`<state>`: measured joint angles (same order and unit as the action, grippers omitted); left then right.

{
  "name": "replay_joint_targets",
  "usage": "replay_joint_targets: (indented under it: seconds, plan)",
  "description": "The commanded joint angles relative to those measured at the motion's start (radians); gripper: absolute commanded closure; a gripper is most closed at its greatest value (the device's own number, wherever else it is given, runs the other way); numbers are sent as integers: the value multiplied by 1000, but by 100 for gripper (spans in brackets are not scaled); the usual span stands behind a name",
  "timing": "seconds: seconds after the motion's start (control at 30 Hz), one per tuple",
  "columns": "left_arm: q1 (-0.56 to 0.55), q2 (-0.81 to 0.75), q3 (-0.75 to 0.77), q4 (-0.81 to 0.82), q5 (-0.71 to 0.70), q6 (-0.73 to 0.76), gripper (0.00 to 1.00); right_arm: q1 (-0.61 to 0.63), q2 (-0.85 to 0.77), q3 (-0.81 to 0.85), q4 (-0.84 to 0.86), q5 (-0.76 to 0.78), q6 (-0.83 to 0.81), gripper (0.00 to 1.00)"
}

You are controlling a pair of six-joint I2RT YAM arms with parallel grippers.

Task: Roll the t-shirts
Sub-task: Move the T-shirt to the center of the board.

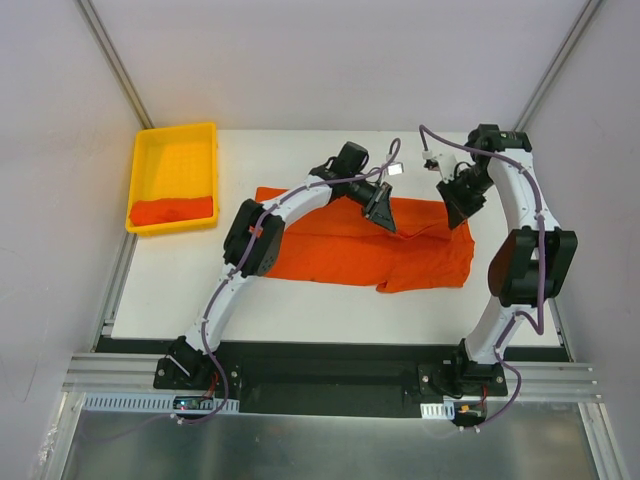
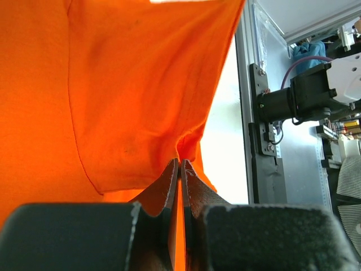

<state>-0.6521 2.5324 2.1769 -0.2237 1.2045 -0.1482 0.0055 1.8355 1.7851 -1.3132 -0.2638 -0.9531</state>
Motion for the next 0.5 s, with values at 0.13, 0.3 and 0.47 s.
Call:
replay_joint_targets:
  seconds: [0.13, 0.3, 0.47]
  plan:
    - [17, -119, -14, 15, 70, -8, 100, 24, -51, 19, -247, 12, 2, 99]
    - [17, -126, -22, 17, 79, -14, 100, 40, -41, 57, -297, 21, 11, 99]
    - [19, -139, -54, 15, 83, -16, 100, 51, -50, 22, -307, 46, 10, 99]
